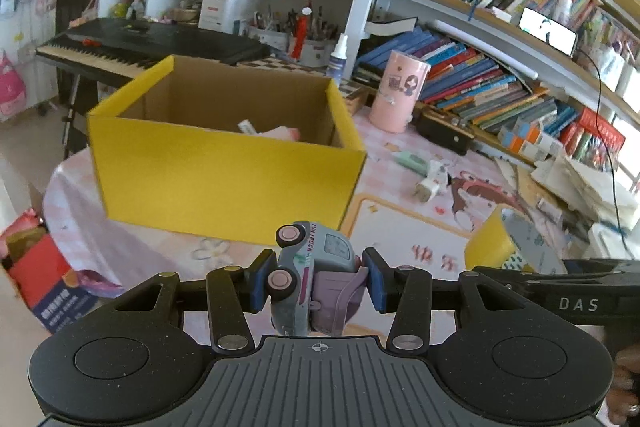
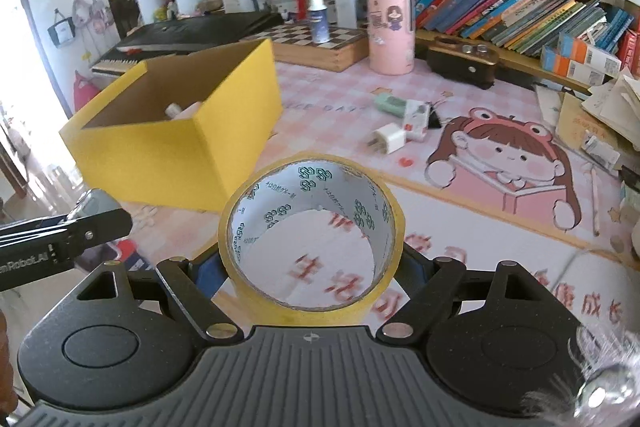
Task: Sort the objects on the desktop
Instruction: 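Carry the toy car and tape roll with both tools over the yellow box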
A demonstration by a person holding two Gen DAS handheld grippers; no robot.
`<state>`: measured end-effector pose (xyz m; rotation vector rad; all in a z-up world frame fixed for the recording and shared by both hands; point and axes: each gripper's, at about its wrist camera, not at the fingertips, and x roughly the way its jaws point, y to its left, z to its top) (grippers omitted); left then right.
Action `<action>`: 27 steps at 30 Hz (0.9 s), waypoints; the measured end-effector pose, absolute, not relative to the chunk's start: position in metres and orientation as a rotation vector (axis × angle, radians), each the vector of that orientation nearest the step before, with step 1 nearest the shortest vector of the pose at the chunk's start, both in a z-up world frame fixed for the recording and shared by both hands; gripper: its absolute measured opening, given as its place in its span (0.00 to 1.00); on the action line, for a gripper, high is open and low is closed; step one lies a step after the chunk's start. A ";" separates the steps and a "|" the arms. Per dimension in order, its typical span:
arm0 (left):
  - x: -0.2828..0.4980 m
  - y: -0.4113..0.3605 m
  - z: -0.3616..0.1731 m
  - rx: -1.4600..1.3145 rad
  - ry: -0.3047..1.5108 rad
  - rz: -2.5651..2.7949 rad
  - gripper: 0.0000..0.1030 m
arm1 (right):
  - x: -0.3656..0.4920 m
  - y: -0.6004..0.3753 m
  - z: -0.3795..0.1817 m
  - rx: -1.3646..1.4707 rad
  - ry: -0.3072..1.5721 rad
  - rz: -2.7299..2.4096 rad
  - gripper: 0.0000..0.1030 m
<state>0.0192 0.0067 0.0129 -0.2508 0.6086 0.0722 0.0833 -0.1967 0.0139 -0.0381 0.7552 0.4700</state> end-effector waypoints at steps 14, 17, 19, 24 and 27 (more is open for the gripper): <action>-0.034 0.044 0.008 -0.181 0.625 0.013 0.44 | 0.011 -0.143 0.006 -0.065 0.791 0.470 0.80; -0.043 0.053 0.007 -0.174 0.625 0.007 0.44 | -0.002 -0.133 0.003 -0.062 0.797 0.480 0.80; -0.049 0.059 0.007 -0.174 0.624 0.006 0.44 | -0.010 -0.126 0.002 -0.065 0.798 0.491 0.80; -0.061 0.070 0.008 -0.157 0.615 0.002 0.44 | -0.024 -0.110 0.002 -0.066 0.789 0.500 0.80; -0.069 0.077 0.010 -0.161 0.605 0.011 0.44 | -0.031 -0.100 0.003 -0.075 0.787 0.513 0.80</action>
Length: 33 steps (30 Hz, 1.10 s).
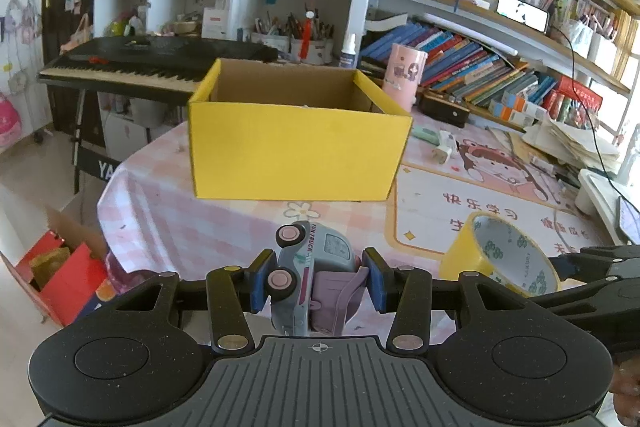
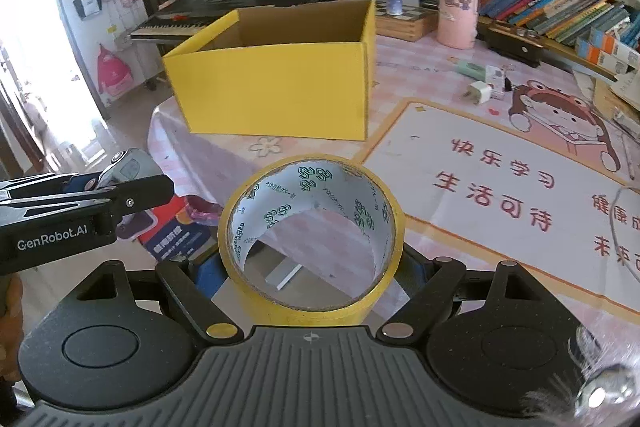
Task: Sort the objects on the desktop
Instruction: 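Carry the toy car and tape roll with both tools over the yellow box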
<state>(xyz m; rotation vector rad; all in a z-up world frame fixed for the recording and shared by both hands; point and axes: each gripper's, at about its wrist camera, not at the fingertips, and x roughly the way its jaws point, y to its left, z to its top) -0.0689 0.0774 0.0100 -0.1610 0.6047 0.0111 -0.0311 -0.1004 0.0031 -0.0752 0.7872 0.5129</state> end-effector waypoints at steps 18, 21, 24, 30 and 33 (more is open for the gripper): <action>-0.079 0.106 0.014 -0.190 0.557 0.064 0.44 | -0.036 -0.064 0.011 -0.137 0.748 0.590 0.80; -0.079 0.111 0.016 -0.186 0.547 0.073 0.44 | -0.035 -0.059 0.014 -0.138 0.741 0.597 0.80; -0.078 0.116 0.021 -0.185 0.529 0.083 0.44 | -0.033 -0.055 0.017 -0.139 0.723 0.604 0.80; -0.068 0.123 0.035 -0.171 0.477 0.097 0.44 | -0.020 -0.047 0.032 -0.138 0.681 0.614 0.80; -0.060 0.126 0.044 -0.174 0.447 0.107 0.44 | -0.010 -0.043 0.042 -0.137 0.652 0.622 0.80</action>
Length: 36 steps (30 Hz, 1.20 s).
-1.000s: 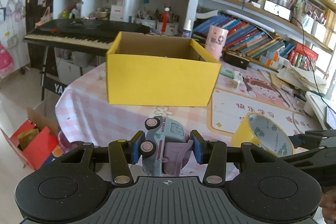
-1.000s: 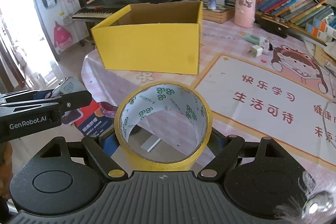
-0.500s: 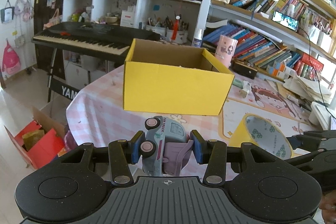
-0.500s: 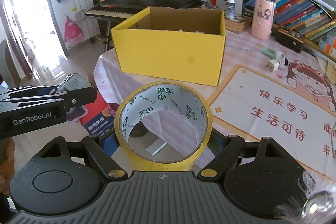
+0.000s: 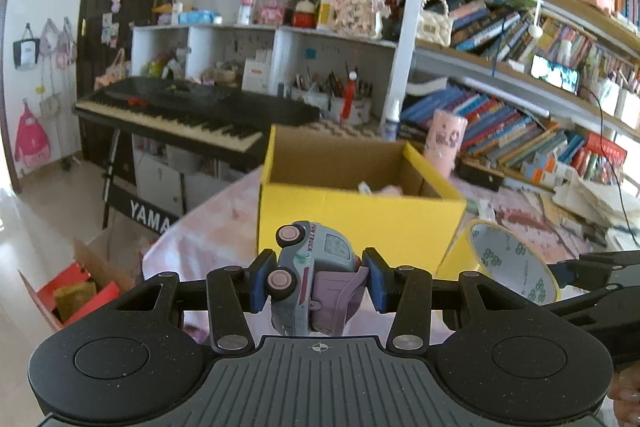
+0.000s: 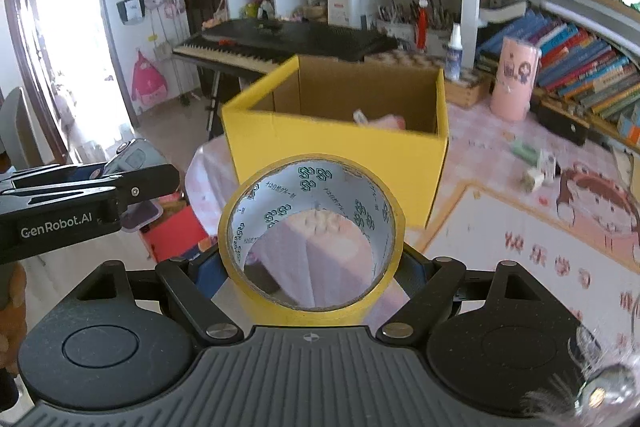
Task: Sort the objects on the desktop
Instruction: 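Carry the toy car and tape roll with both tools over the yellow box, then lower the left tool into the box and open it to drop the car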
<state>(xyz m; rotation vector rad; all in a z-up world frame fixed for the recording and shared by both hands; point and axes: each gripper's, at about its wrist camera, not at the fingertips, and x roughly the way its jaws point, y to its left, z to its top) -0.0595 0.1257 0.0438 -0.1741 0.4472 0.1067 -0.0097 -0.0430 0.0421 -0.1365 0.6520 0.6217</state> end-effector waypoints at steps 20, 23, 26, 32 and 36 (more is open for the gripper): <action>0.033 0.131 0.063 -0.131 0.367 0.207 0.44 | 0.114 -0.039 0.088 -0.103 0.516 0.665 0.80; 0.053 0.128 0.059 -0.103 0.380 0.219 0.44 | 0.135 -0.037 0.090 -0.106 0.506 0.679 0.80; 0.070 0.126 0.052 -0.081 0.403 0.227 0.44 | 0.156 -0.034 0.090 -0.125 0.501 0.673 0.80; 0.103 0.123 0.035 -0.040 0.477 0.236 0.44 | 0.186 -0.031 0.088 -0.125 0.504 0.685 0.80; 0.117 0.119 0.028 -0.012 0.512 0.227 0.44 | 0.200 -0.024 0.084 -0.126 0.515 0.708 0.80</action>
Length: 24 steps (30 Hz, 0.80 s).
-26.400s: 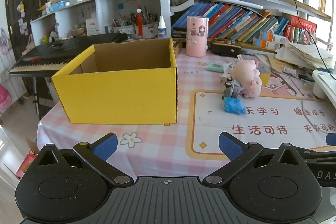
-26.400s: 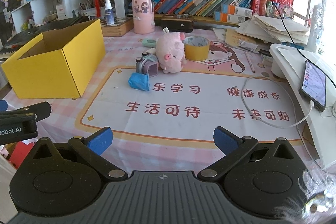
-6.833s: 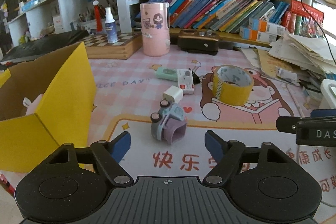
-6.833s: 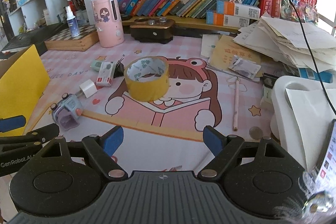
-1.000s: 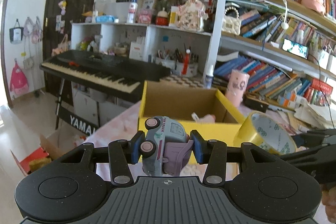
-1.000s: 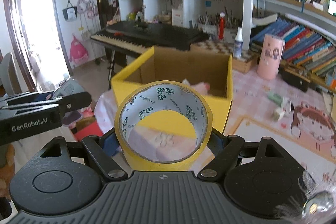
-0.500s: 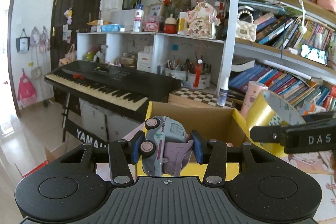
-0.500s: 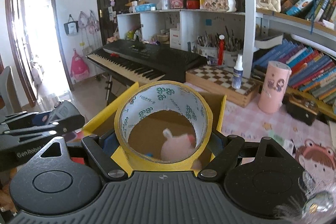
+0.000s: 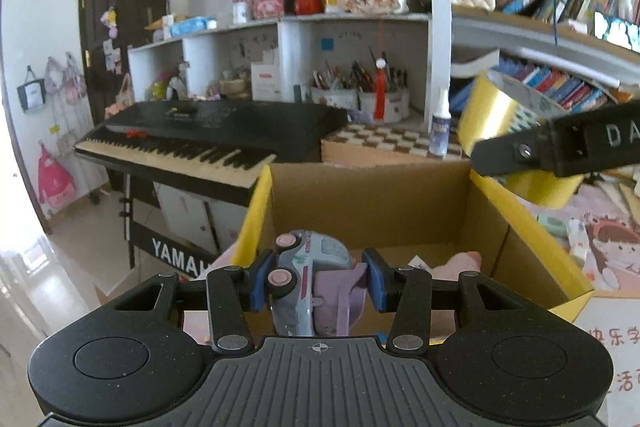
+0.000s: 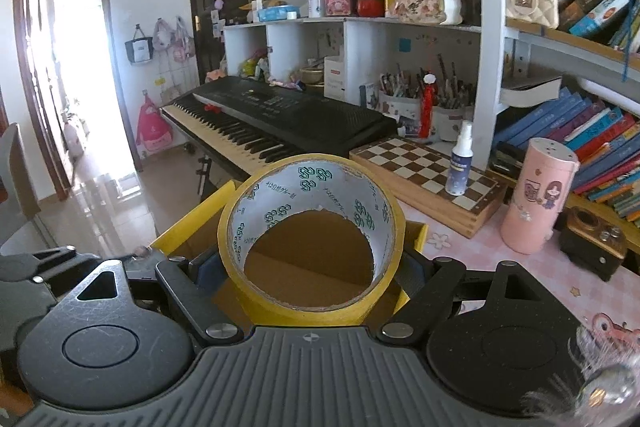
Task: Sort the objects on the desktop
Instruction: 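Lower the left tool into the box and open it to drop the car, then lower the right tool into the box and open it to drop the tape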
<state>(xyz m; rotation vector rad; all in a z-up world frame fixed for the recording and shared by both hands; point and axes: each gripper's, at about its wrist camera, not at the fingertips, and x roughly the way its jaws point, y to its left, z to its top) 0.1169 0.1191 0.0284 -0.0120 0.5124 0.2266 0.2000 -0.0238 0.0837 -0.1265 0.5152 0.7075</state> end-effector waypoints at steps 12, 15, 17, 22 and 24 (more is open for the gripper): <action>0.135 0.118 0.007 -0.055 0.624 0.194 0.44 | 0.237 0.009 0.056 -0.177 0.615 0.785 0.80; 0.138 0.120 0.006 -0.065 0.629 0.194 0.44 | 0.245 0.018 0.050 -0.191 0.645 0.803 0.80; 0.138 0.119 0.006 -0.066 0.629 0.193 0.44 | 0.251 0.025 0.045 -0.208 0.671 0.818 0.80; 0.139 0.117 0.006 -0.057 0.624 0.201 0.46 | 0.261 0.042 0.036 -0.249 0.733 0.851 0.80; 0.139 0.116 0.006 -0.051 0.623 0.200 0.51 | 0.265 0.047 0.032 -0.255 0.757 0.856 0.80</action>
